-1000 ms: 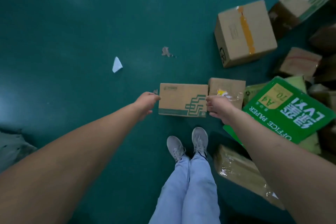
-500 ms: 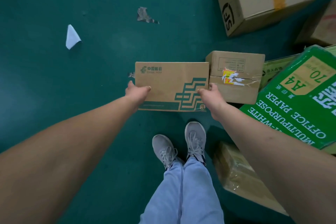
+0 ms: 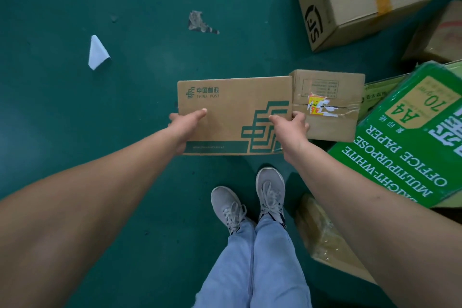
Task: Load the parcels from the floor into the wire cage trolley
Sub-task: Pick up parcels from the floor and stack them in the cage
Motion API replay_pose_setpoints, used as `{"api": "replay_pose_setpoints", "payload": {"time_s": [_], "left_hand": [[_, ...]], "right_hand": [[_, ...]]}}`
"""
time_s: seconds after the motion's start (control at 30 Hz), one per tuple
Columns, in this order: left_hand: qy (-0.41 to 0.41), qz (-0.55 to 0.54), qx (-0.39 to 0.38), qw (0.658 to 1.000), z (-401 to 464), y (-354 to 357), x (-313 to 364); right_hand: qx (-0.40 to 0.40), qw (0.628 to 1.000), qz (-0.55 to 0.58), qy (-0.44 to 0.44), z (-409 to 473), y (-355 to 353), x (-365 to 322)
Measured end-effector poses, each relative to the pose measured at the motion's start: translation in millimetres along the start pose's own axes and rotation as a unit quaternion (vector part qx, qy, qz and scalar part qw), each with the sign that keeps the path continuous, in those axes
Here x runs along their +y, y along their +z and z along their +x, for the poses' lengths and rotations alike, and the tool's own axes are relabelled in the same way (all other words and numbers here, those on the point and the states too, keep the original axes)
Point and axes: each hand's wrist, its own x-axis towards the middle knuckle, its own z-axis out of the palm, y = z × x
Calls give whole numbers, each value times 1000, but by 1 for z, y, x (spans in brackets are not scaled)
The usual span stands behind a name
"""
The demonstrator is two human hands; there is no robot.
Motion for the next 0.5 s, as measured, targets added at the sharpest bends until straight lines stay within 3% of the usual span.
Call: {"api": "replay_pose_setpoints", "payload": {"time_s": [0.2, 0.5], "left_hand": [[36, -11, 9, 999, -125, -46, 34], [184, -9, -53, 982, -402, -117, 113]], "right_hand": [[-32, 998, 60, 0, -118, -63, -58], [25, 988, 147, -49, -364, -205, -152]]}}
